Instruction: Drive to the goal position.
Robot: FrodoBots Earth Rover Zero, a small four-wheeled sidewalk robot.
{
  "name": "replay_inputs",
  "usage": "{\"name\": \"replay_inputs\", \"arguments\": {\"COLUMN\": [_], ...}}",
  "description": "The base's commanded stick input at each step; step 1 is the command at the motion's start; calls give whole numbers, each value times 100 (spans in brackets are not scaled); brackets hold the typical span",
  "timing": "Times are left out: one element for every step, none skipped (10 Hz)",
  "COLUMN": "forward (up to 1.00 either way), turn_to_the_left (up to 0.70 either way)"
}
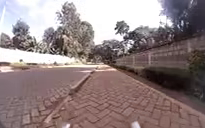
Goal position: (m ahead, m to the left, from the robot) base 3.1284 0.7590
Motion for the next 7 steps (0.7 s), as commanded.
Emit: {"name": "replay_inputs", "arguments": {"forward": [70,70,70,70,70,70,70], "turn_to_the_left": [0,0,0,0,0,0,0]}}
